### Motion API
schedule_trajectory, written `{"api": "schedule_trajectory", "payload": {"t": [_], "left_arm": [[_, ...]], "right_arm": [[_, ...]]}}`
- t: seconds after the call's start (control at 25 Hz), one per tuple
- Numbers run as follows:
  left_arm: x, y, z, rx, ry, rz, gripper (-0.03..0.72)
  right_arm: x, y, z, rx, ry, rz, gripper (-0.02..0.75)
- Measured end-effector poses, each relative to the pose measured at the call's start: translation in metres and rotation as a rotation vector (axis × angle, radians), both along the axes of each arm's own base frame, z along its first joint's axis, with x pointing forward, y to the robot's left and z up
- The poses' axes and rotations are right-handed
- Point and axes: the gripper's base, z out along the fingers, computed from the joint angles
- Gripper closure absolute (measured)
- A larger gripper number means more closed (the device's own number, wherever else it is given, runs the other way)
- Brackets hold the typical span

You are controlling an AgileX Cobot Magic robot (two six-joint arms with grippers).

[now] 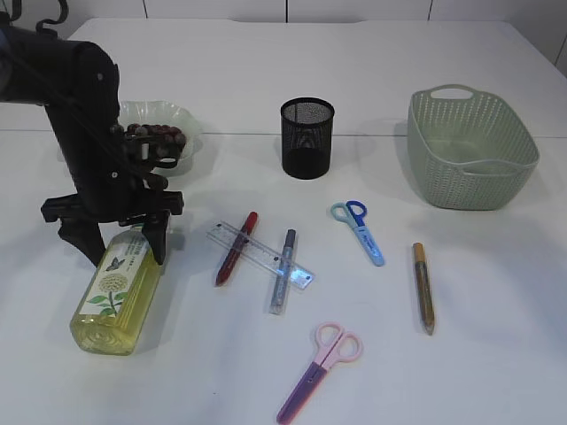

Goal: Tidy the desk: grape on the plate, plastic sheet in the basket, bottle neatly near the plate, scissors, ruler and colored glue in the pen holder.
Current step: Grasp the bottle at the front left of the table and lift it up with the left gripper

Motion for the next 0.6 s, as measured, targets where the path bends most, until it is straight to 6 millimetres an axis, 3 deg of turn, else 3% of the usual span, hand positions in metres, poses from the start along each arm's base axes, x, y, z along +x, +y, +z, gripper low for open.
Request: {"api": "schedule_trajectory", "payload": {"t": [0.6], "left_arm": [[0.001, 0.000, -0.017, 0.013, 0.033, -0.010, 0.104]], "right_arm": [[0.000, 0.000, 0.000, 0.000, 0.001, 0.000, 0.163]]}}
